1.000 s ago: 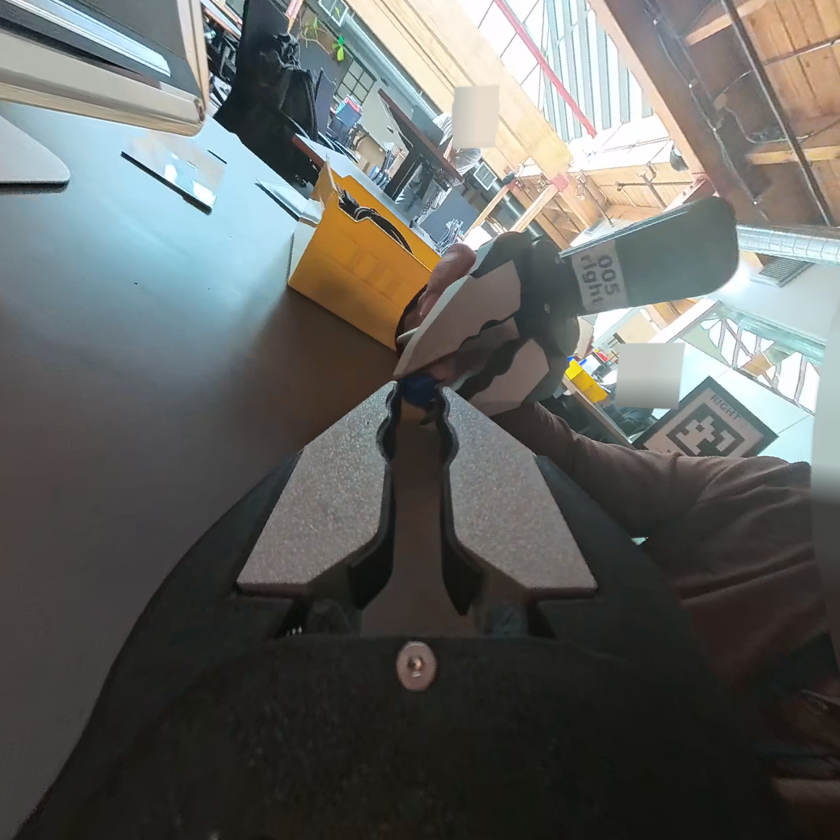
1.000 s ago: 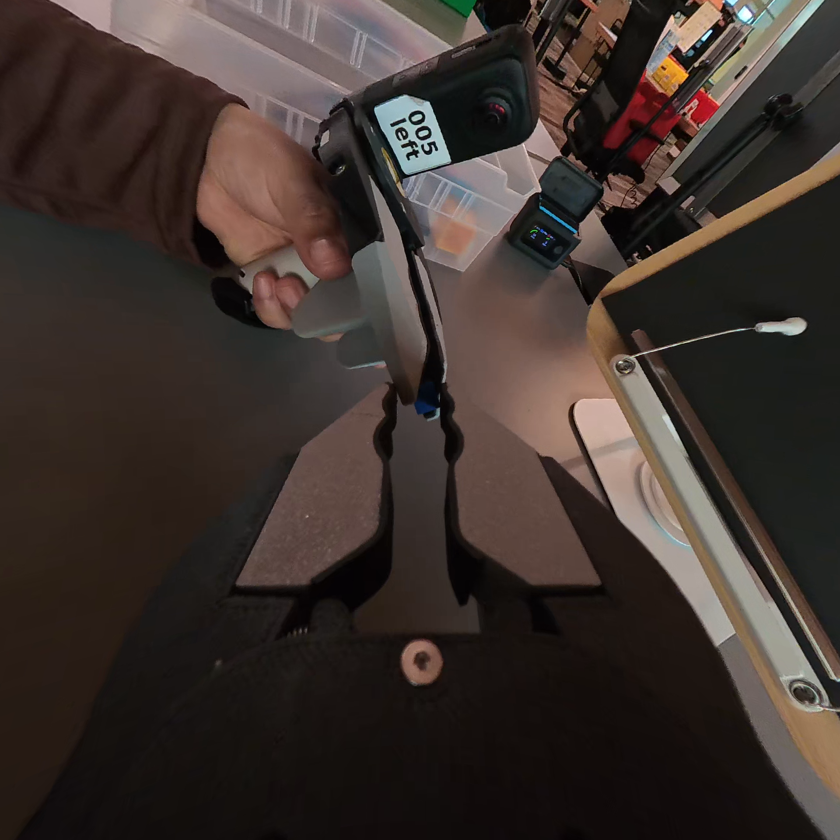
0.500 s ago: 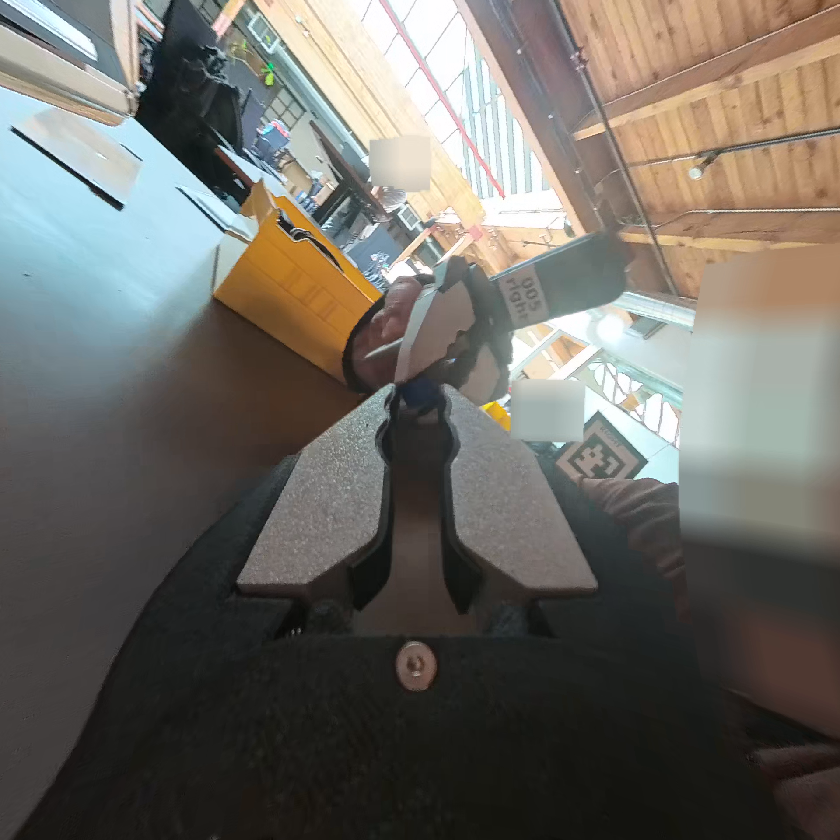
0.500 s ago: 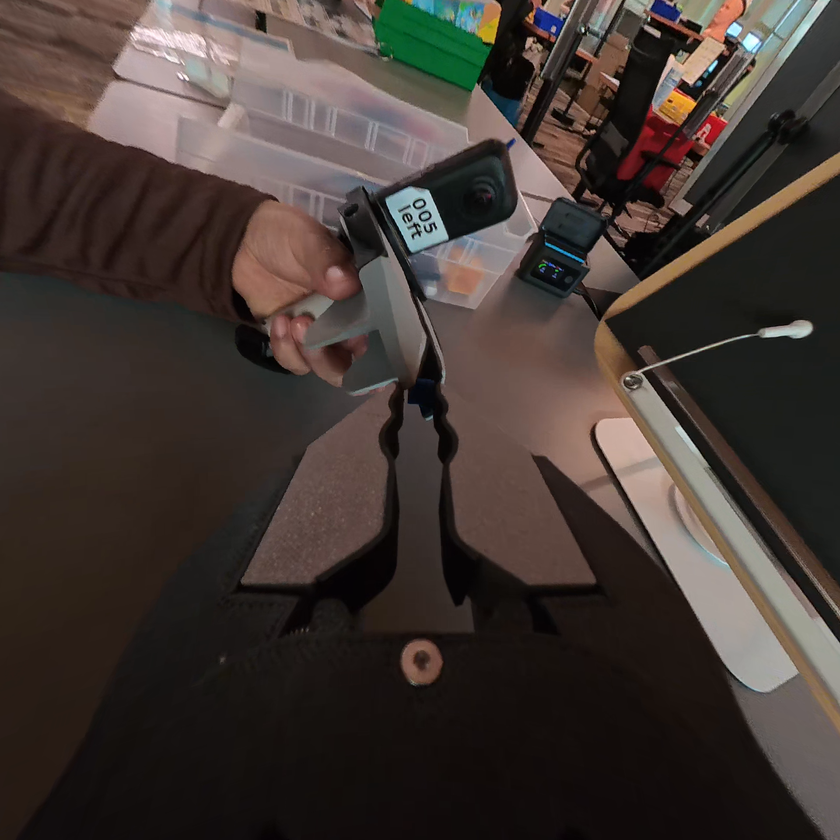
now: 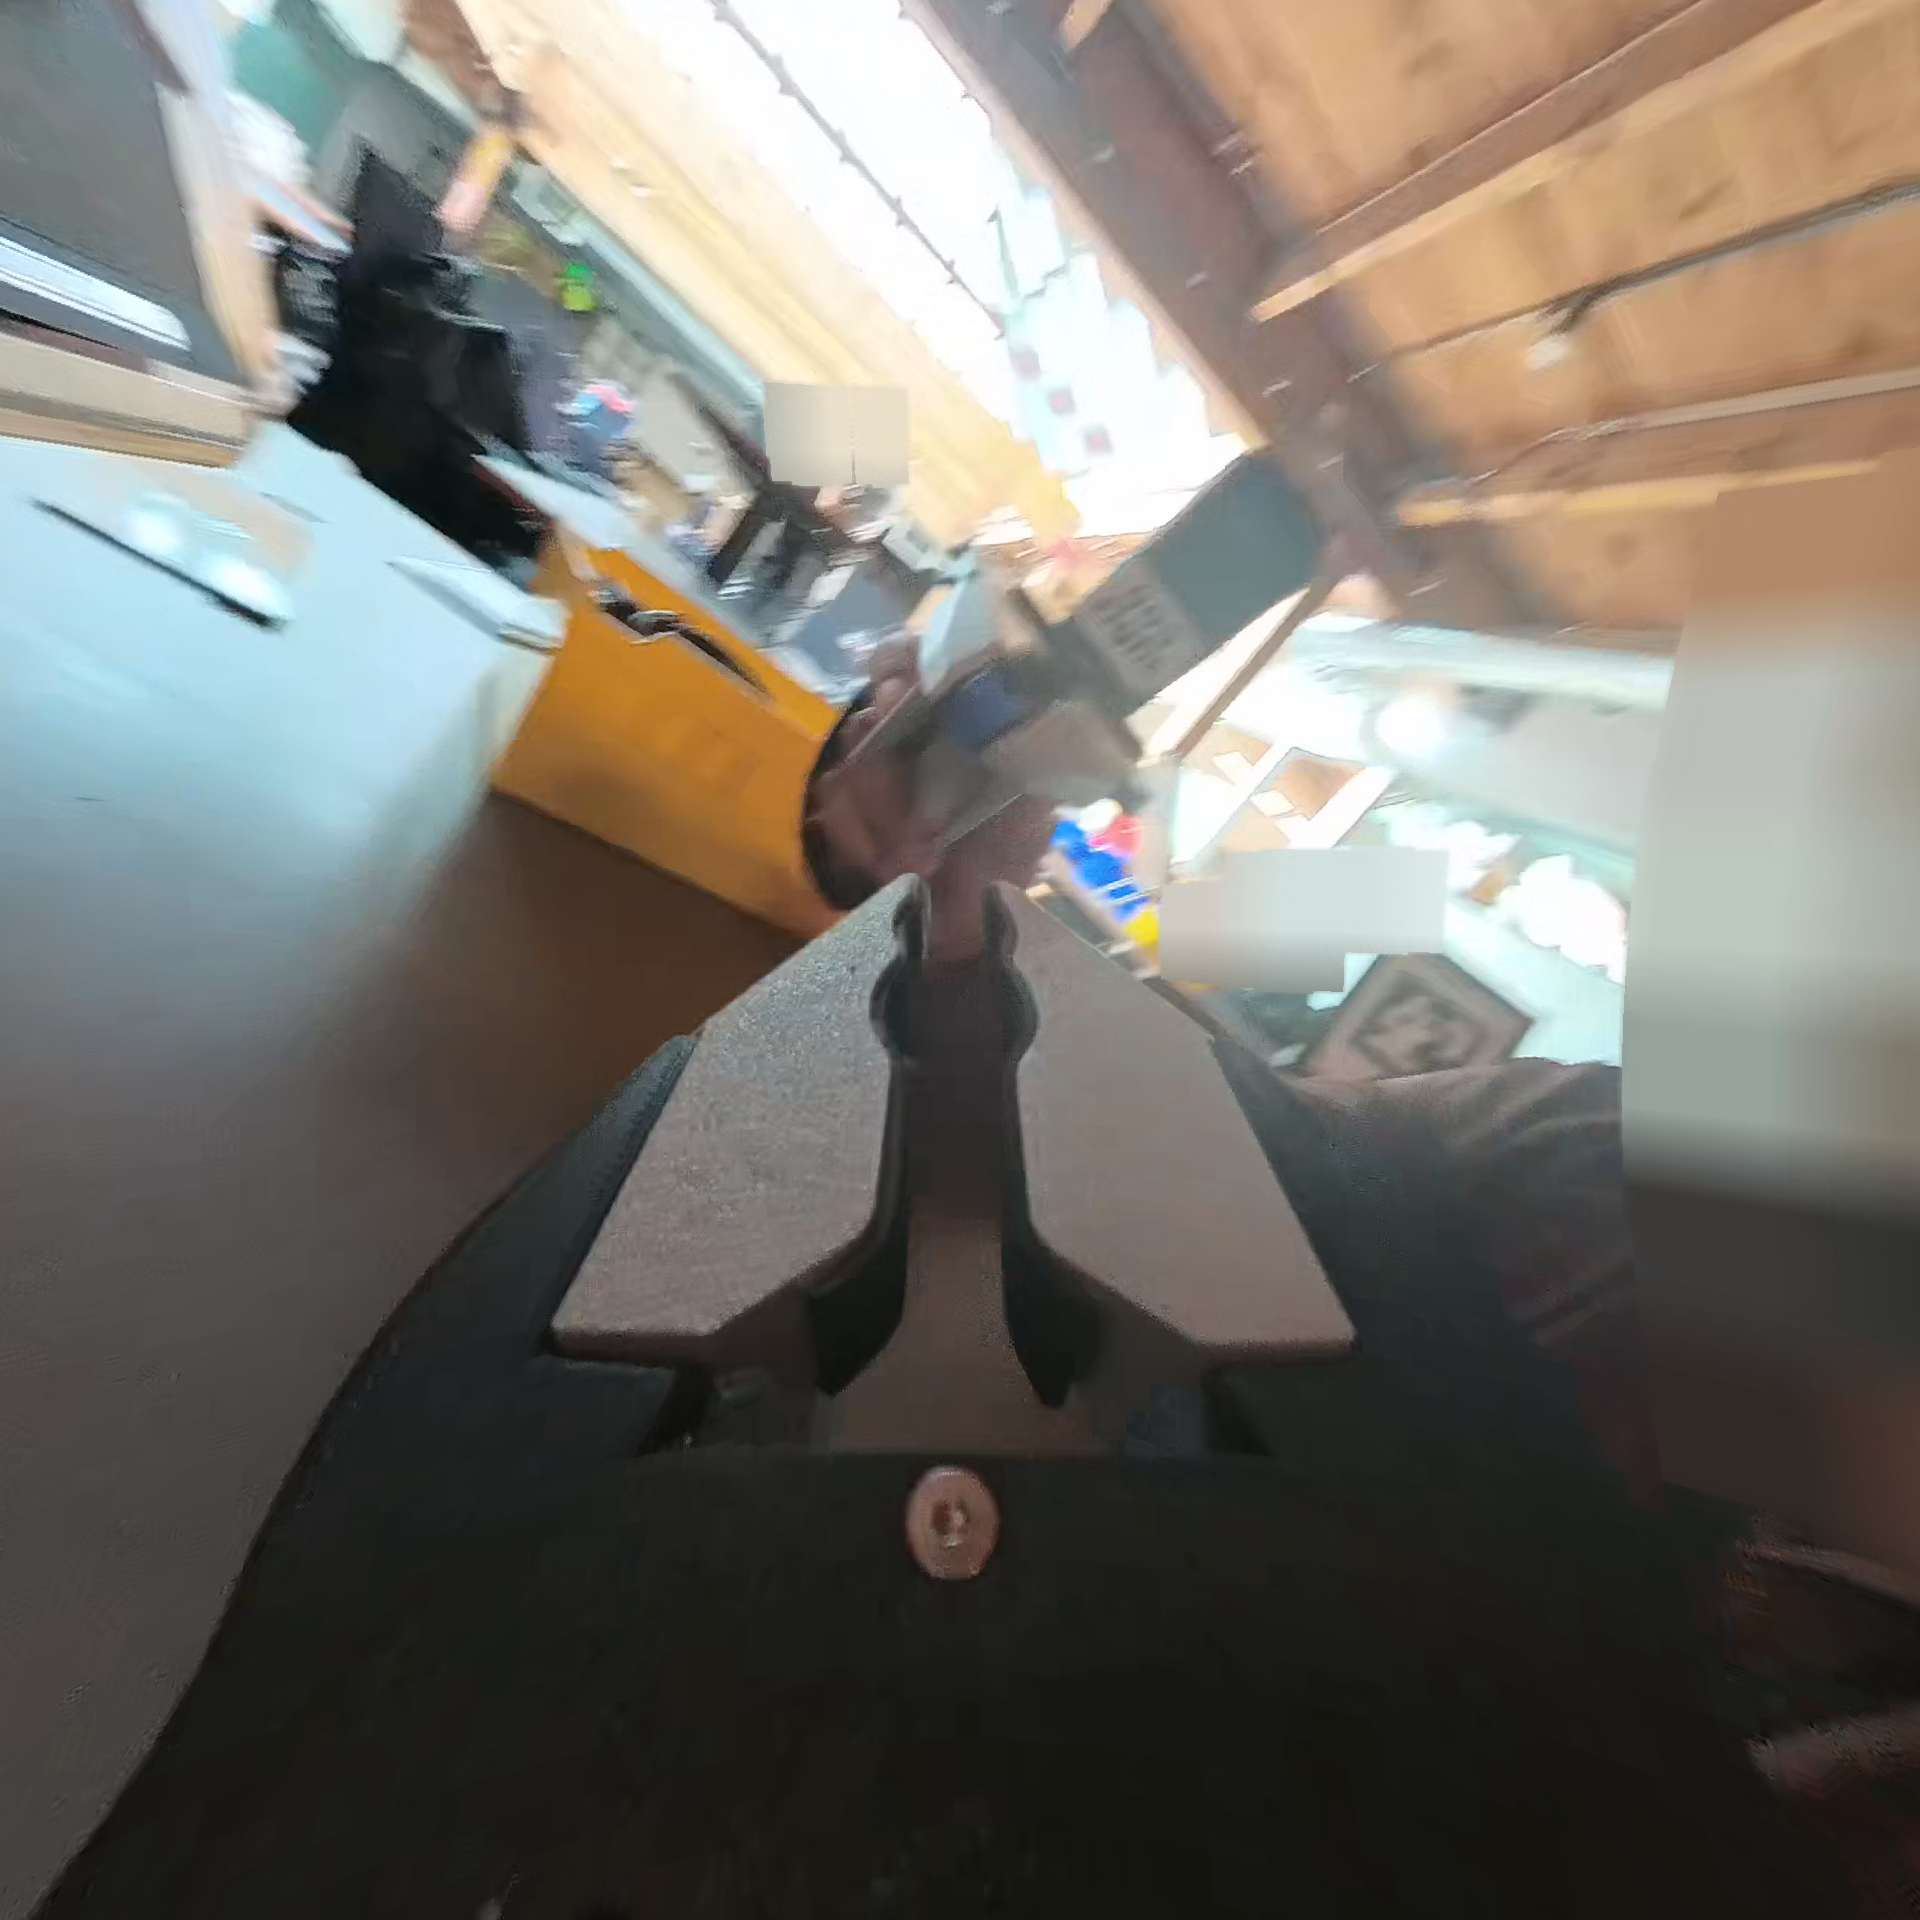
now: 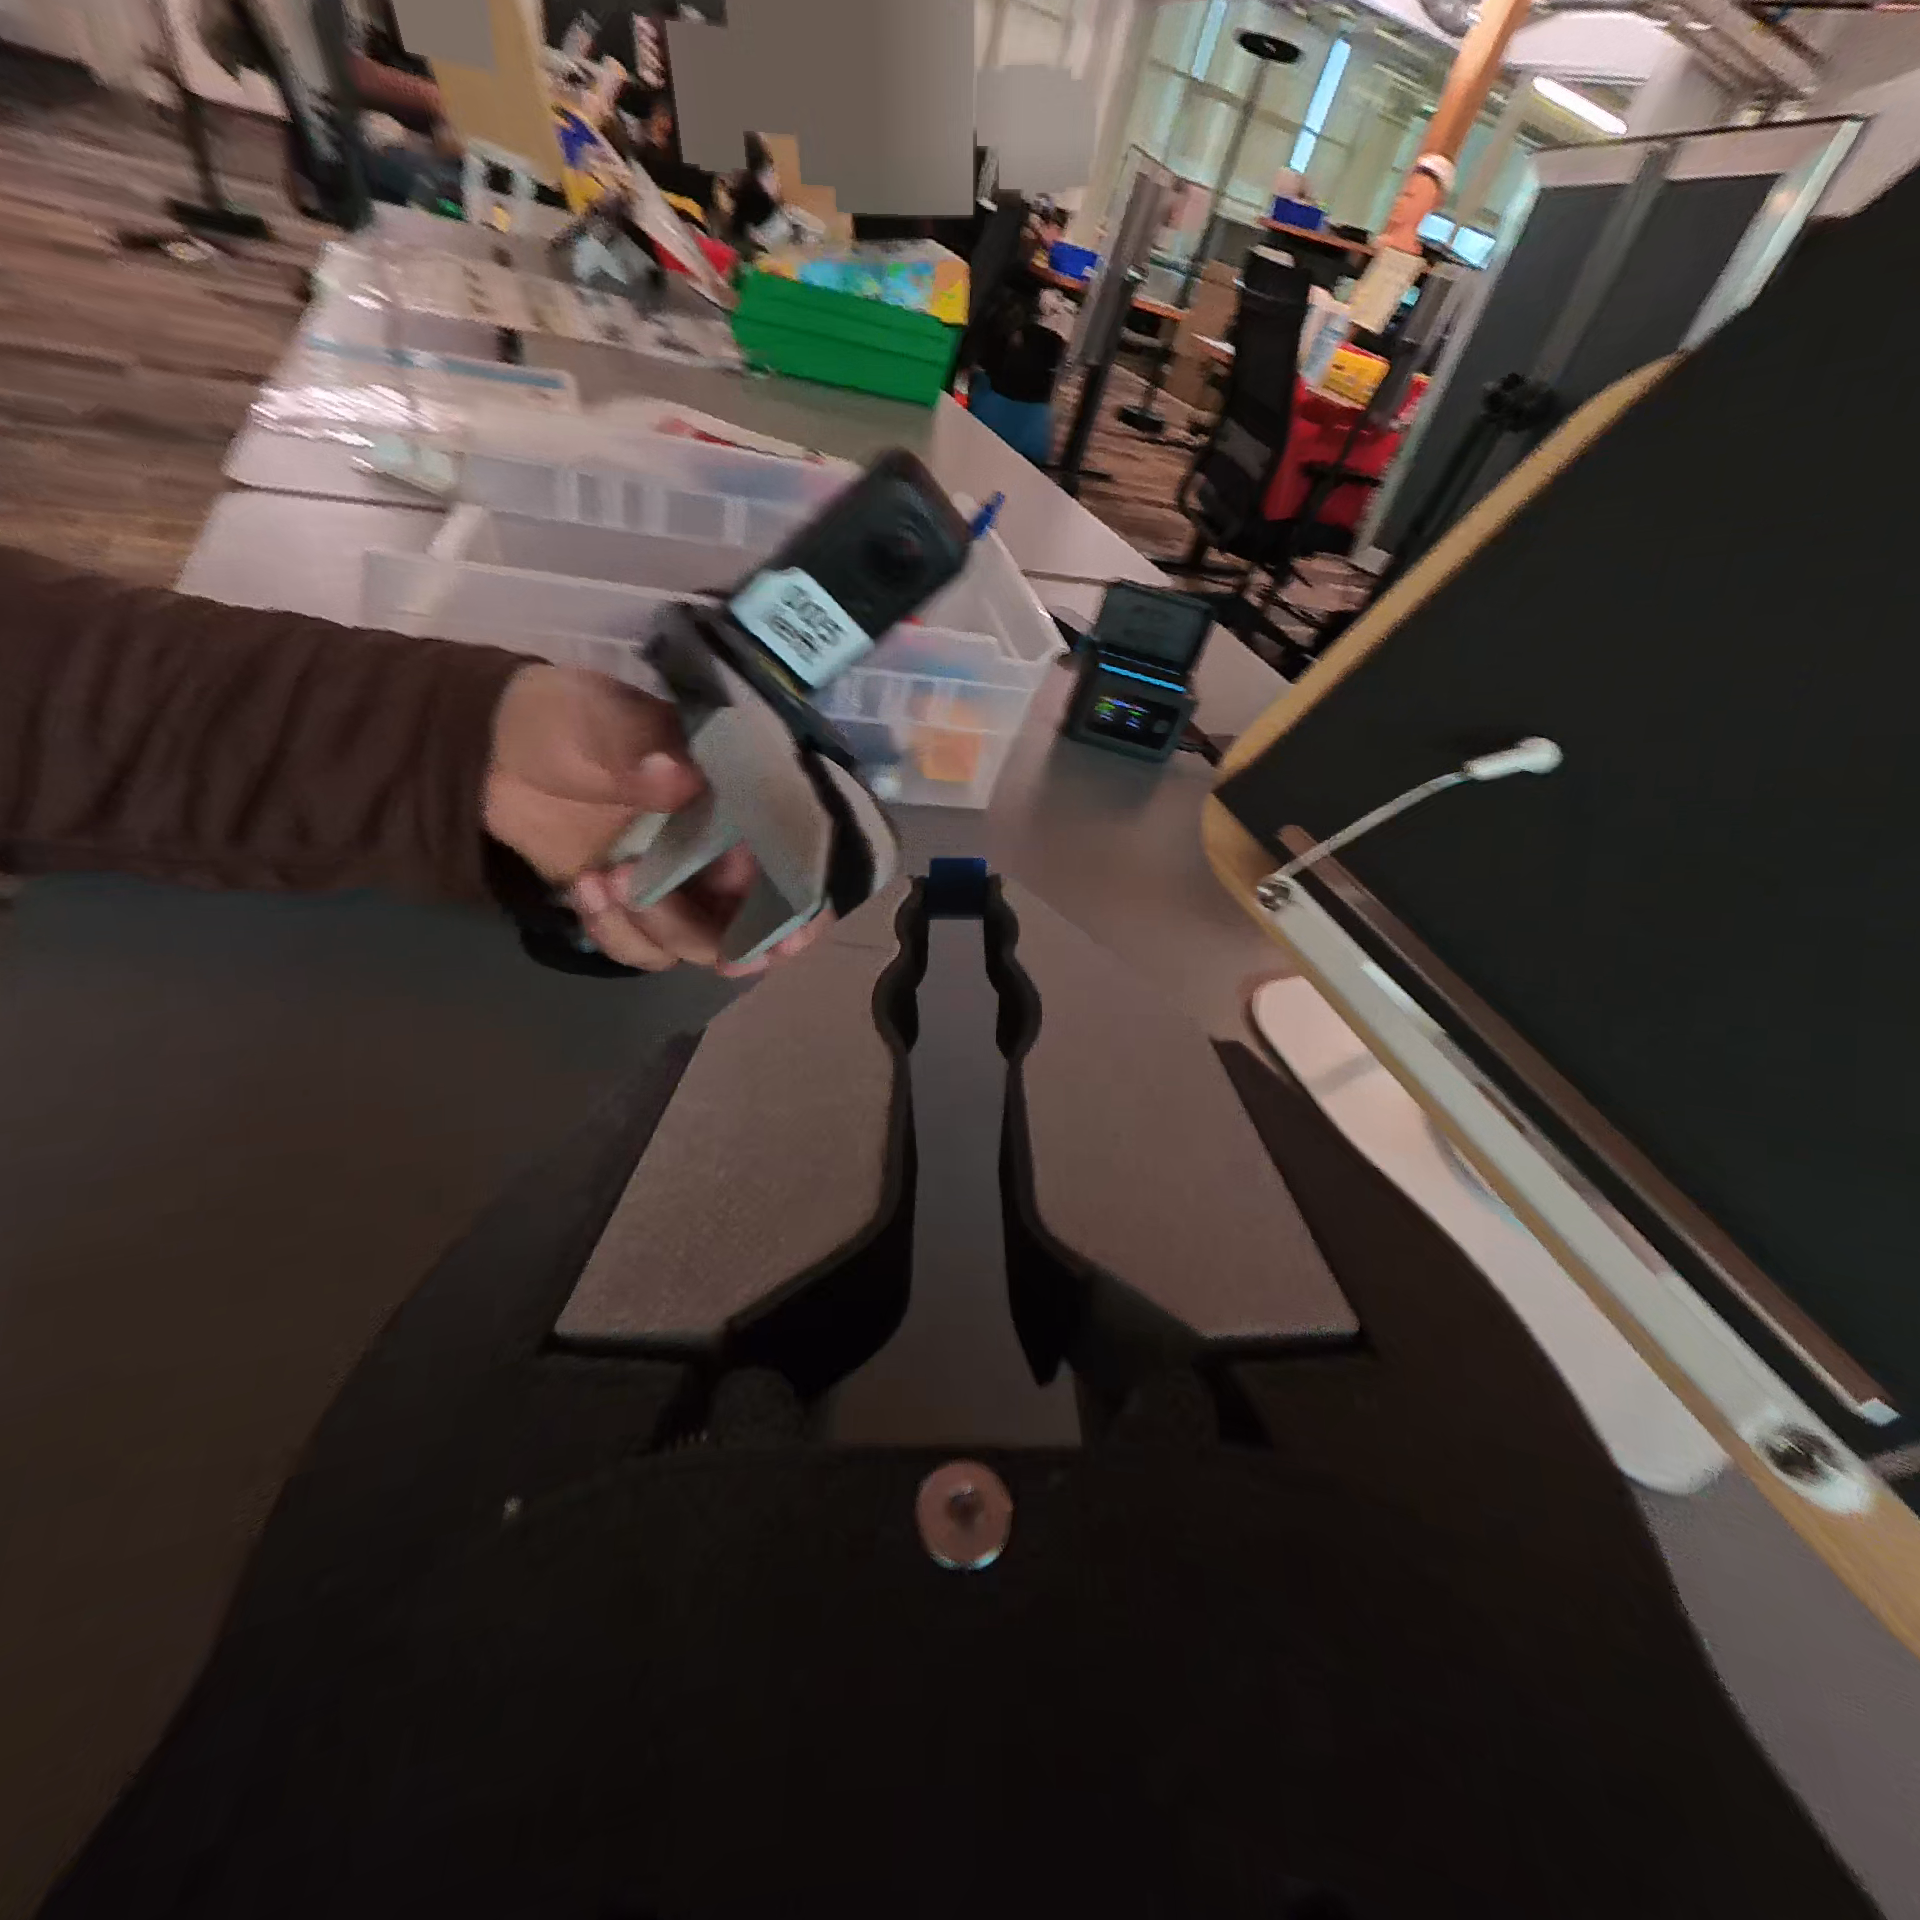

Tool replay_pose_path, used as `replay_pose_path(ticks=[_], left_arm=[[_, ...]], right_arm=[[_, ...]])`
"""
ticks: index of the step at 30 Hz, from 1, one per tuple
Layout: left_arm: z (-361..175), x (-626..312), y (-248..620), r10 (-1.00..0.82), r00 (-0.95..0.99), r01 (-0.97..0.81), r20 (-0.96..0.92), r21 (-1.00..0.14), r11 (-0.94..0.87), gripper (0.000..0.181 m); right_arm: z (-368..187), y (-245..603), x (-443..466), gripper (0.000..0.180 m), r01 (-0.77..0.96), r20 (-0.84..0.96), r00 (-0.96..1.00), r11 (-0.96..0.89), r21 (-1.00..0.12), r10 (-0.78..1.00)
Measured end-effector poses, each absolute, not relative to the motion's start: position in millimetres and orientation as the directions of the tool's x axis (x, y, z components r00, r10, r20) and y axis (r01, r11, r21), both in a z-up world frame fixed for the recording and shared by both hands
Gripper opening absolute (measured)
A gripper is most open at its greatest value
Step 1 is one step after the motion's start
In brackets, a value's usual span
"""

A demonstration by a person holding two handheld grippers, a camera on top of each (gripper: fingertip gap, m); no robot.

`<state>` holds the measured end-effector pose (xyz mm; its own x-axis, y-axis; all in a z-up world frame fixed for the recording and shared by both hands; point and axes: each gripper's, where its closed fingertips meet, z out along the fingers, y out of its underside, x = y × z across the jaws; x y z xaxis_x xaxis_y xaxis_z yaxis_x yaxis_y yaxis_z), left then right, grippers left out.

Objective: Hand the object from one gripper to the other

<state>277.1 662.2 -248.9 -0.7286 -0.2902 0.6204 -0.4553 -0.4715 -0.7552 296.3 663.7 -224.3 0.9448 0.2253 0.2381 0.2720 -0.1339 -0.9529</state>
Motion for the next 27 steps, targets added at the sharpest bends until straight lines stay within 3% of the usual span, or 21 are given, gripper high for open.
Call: replay_pose_path(ticks=[3, 7, 12, 16, 17, 18, 19, 24, 27], left_arm=[[-265.0, 288.4, 664.9, -0.487, -0.703, -0.375, 0.519, -0.852, -0.366, 0.007], [-277.8, 302.5, 676.7, -0.645, -0.623, -0.333, 0.442, -0.896, -0.293, 0.011], [-296.3, 307.4, 674.9, -0.751, -0.576, -0.342, 0.323, -0.93, -0.138, 0.011], [-301.1, 308.1, 670.2, -0.769, -0.569, -0.351, 0.291, -0.932, -0.093, 0.011], [-301.4, 307.9, 670.0, -0.77, -0.569, -0.352, 0.288, -0.932, -0.089, 0.011], [-301.2, 307.6, 670.1, -0.771, -0.569, -0.351, 0.286, -0.932, -0.087, 0.011], [-300.8, 307.4, 670.5, -0.772, -0.569, -0.347, 0.282, -0.934, -0.086, 0.01], [-300.9, 308.6, 671.4, -0.781, -0.558, -0.345, 0.281, -0.934, -0.09, 0.006], [-298.0, 309.7, 672.1, -0.78, -0.553, -0.334, 0.293, -0.935, -0.115, 0.004]], right_arm=[[-221.3, 664.8, 331.9, 0.007, 0.239, 0.24, 0.97, -0.216, -0.947, 0.022], [-191.4, 627.5, 383.8, 0.007, 0.105, 0.21, 0.926, -0.319, -0.942, -0.313], [-180.6, 541.9, 440.8, 0.006, -0.105, 0.152, 0.837, -0.426, -0.899, -0.526], [-238.5, 483.4, 488.6, 0.007, -0.363, 0.115, 0.753, -0.555, -0.748, -0.648], [-254.6, 470.8, 499.2, 0.017, -0.413, 0.13, 0.723, -0.575, -0.706, -0.678], [-266.9, 461.5, 506.9, 0.038, -0.448, 0.147, 0.699, -0.589, -0.673, -0.7], [-273.7, 457.4, 509.6, 0.04, -0.463, 0.156, 0.691, -0.598, -0.654, -0.706], [-233.5, 485.1, 500.0, 0.039, -0.33, 0.234, 0.687, -0.582, -0.743, -0.688], [-218.2, 530.6, 473.0, 0.052, -0.282, 0.172, 0.766, -0.563, -0.777, -0.62]])
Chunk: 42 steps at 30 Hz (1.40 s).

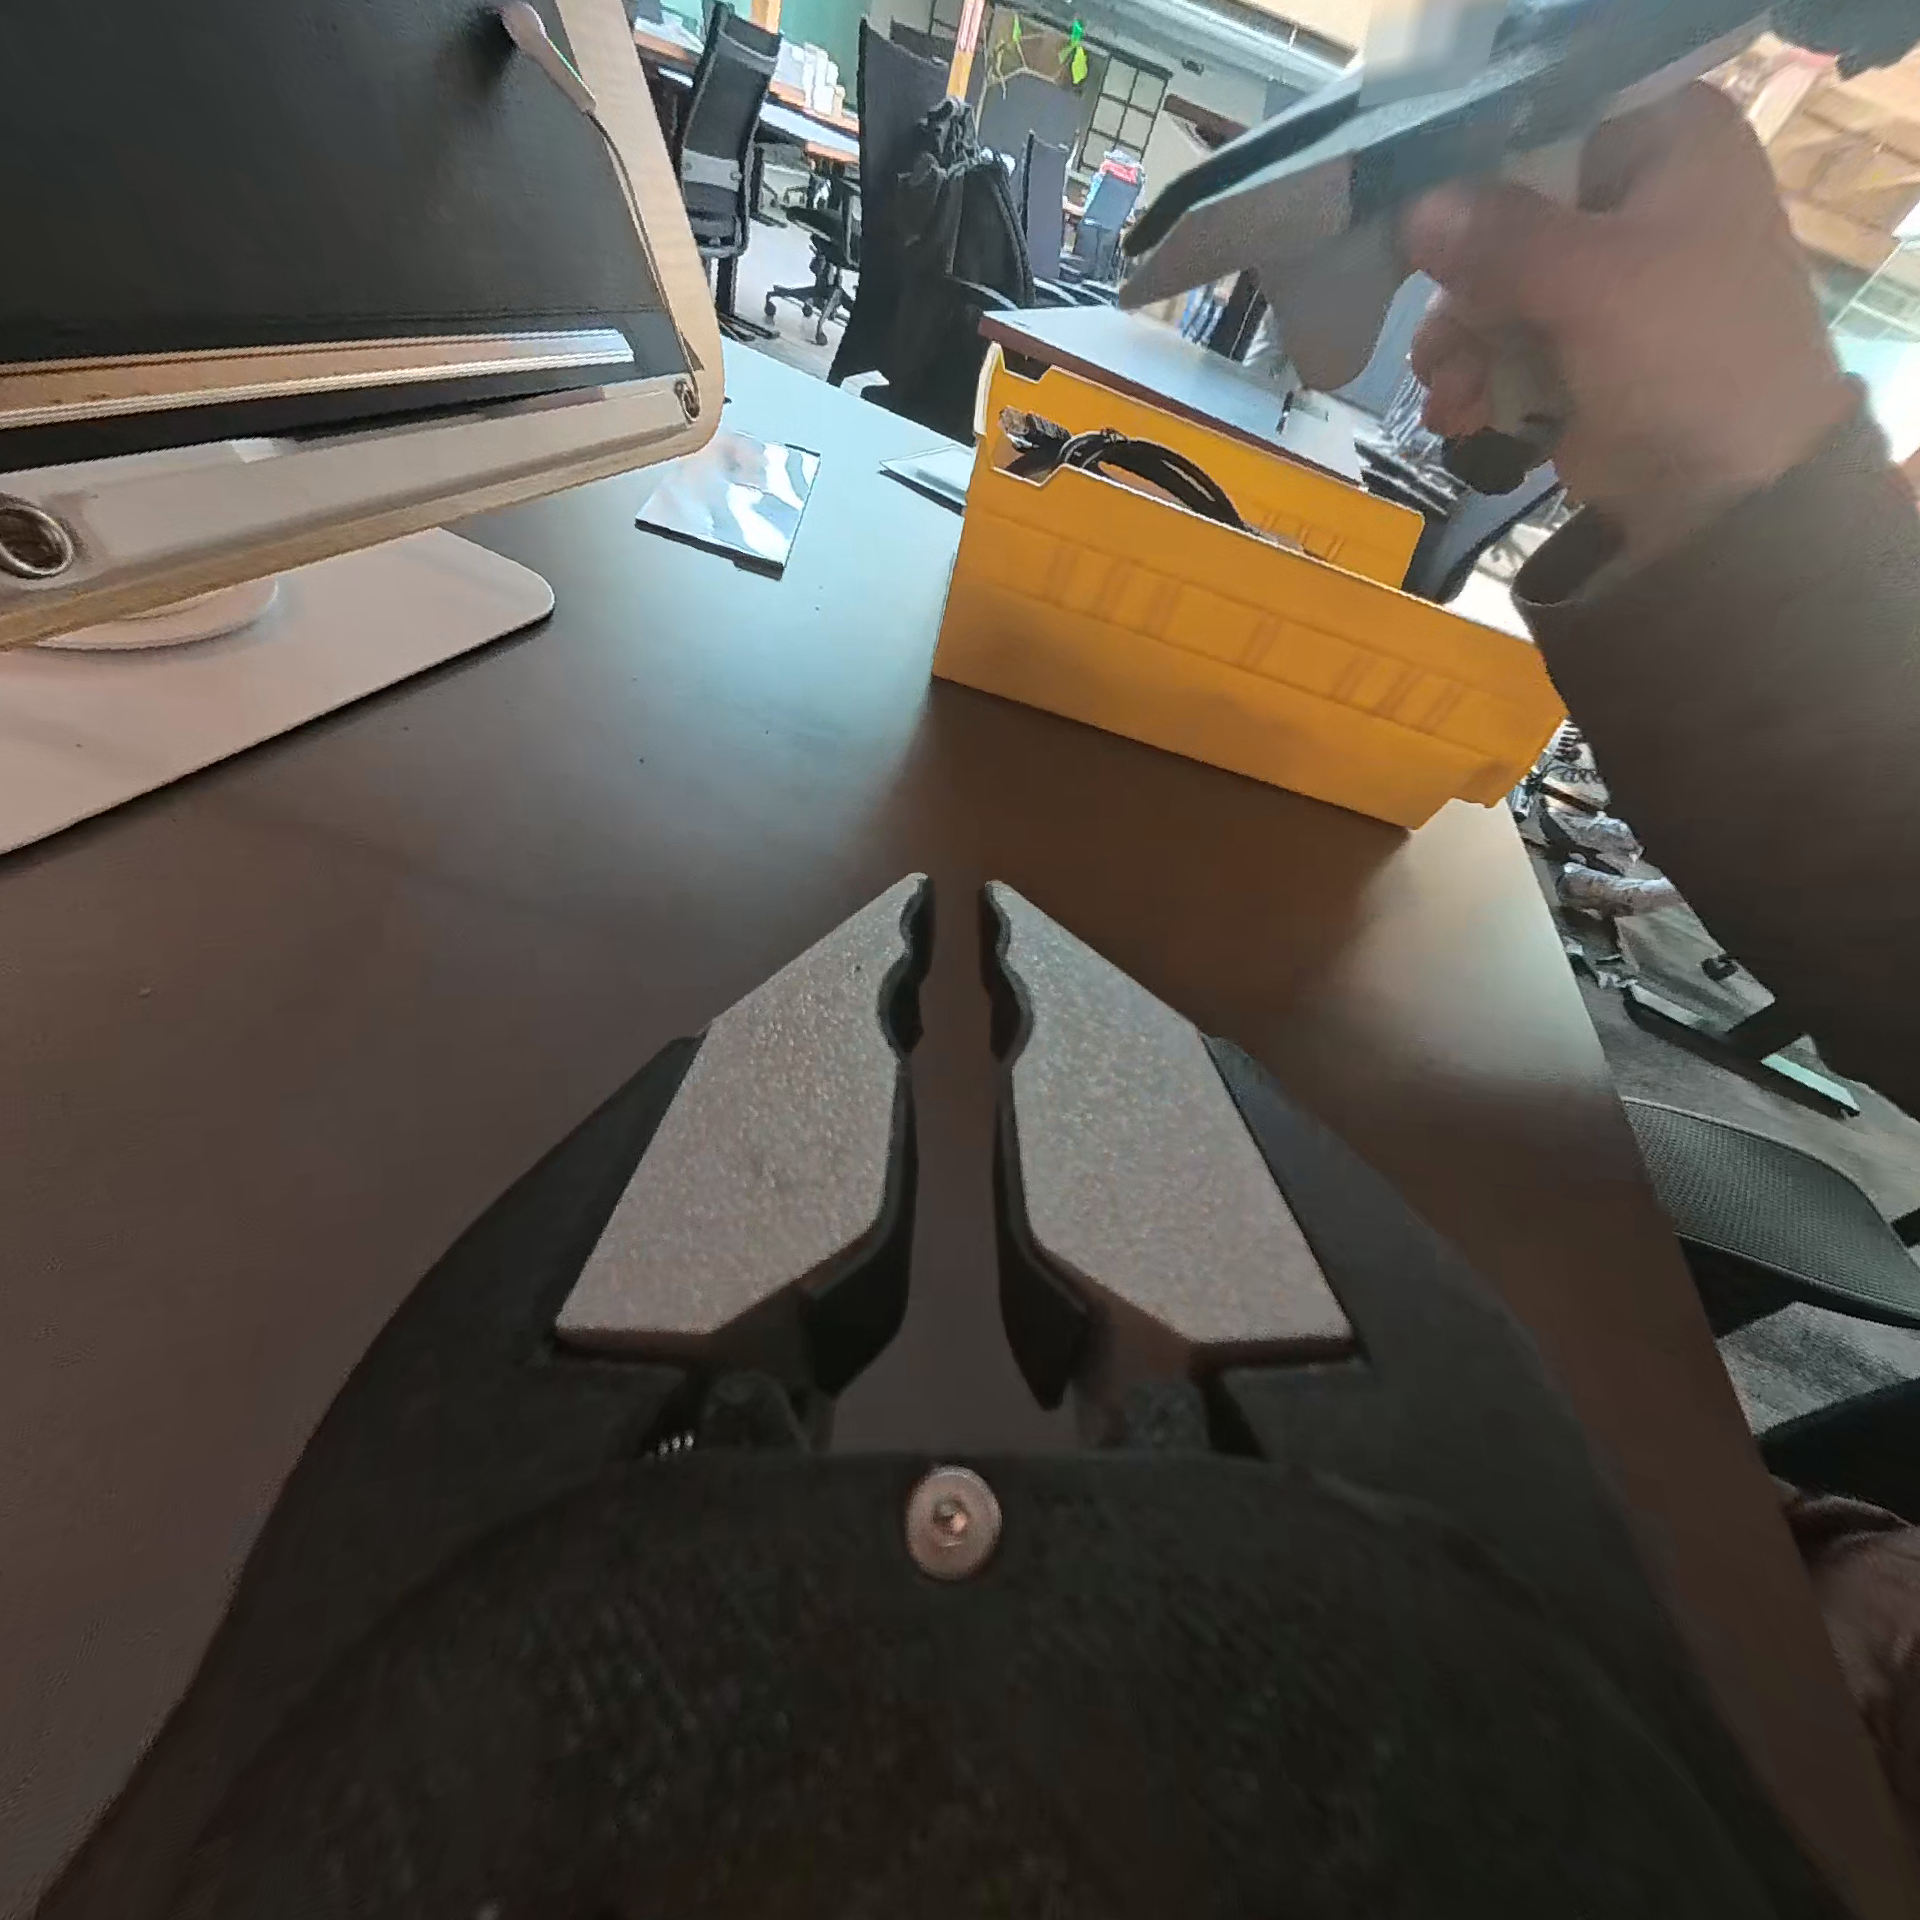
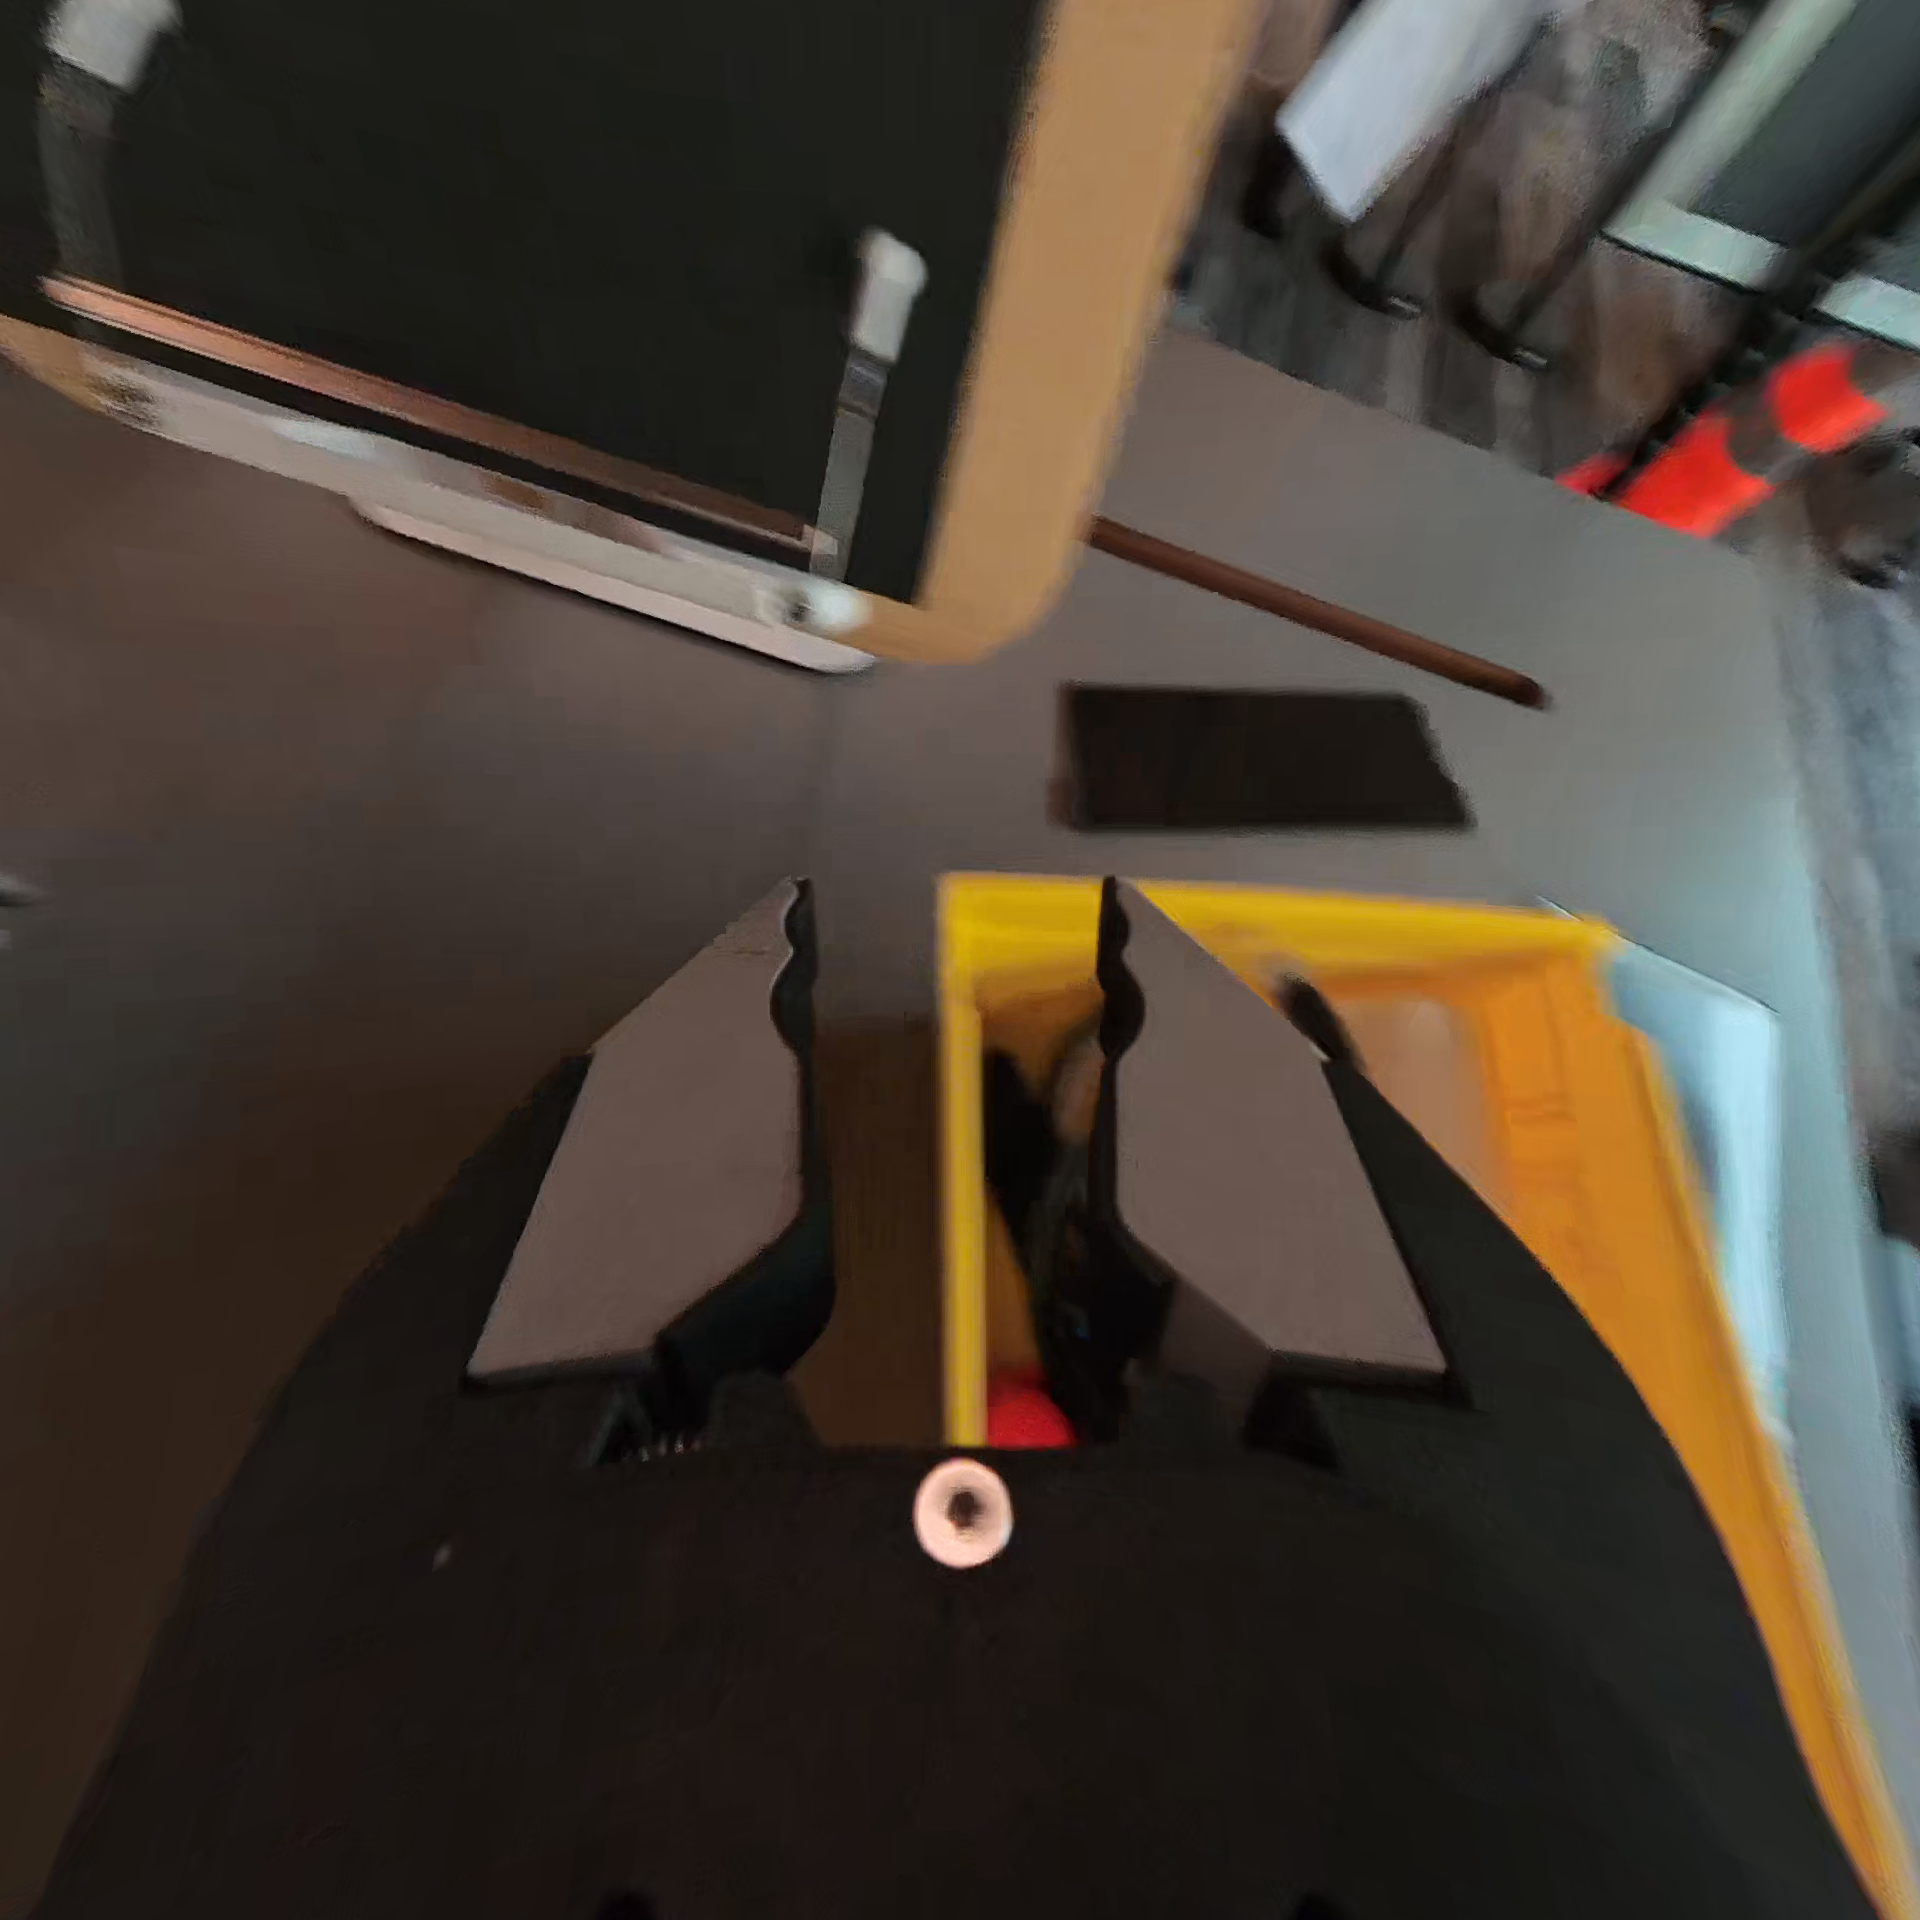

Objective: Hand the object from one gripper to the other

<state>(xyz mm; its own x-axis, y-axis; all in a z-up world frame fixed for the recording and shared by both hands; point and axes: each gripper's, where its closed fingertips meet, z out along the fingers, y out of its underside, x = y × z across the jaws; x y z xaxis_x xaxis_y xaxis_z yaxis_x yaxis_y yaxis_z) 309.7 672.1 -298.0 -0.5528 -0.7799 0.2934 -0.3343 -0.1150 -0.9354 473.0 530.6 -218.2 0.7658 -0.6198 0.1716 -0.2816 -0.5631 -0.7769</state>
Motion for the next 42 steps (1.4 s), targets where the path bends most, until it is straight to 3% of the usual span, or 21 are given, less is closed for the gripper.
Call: replay_pose_path(ticks=[5, 11, 14, 21, 27, 35, 42], left_arm=[[-299.7, 311.0, 675.1, -0.817, -0.537, -0.306, 0.212, -0.951, -0.045, 0.0], [-297.9, 311.9, 677.7, -0.84, -0.529, -0.249, 0.119, -0.968, 0.02, 0.0], [-297.8, 312.3, 674.6, -0.833, -0.537, -0.254, 0.131, -0.967, 0.011, 0.0], [-302.8, 310.6, 663.1, -0.827, -0.559, -0.236, 0.048, -0.966, 0.103, 0.0], [-292.9, 298.6, 649.1, -0.78, -0.618, -0.087, -0.099, -0.977, 0.193, 0.0], [-268.3, 288.7, 676.3, -0.894, -0.37, 0.092, -0.251, -0.968, 0.234, 0.0], [-267.7, 276.5, 679.5, -0.927, -0.254, 0.095, -0.274, -0.961, 0.258, 0.0]], right_arm=[[-240.6, 632.9, 416.6, 0.062, -0.244, -0.051, 0.902, -0.411, -0.878, -0.428], [-328.5, 687.1, 422.2, 0.053, -0.156, 0.056, 0.915, -0.479, -0.864, -0.4], [-326.6, 694.2, 416.2, 0.055, -0.079, 0.112, 0.926, -0.474, -0.877, -0.361], [-337.5, 704.4, 396.1, 0.055, -0.171, -0.045, 0.959, -0.444, -0.879, -0.282], [-329.9, 705.2, 387.0, 0.053, -0.17, -0.067, 0.964, -0.404, -0.899, -0.256], [-310.7, 696.1, 382.5, 0.045, -0.215, -0.131, 0.947, -0.276, -0.937, -0.293], [-320.3, 701.1, 366.0, 0.046, -0.086, 0.026, 0.961, -0.387, -0.918, -0.275]])
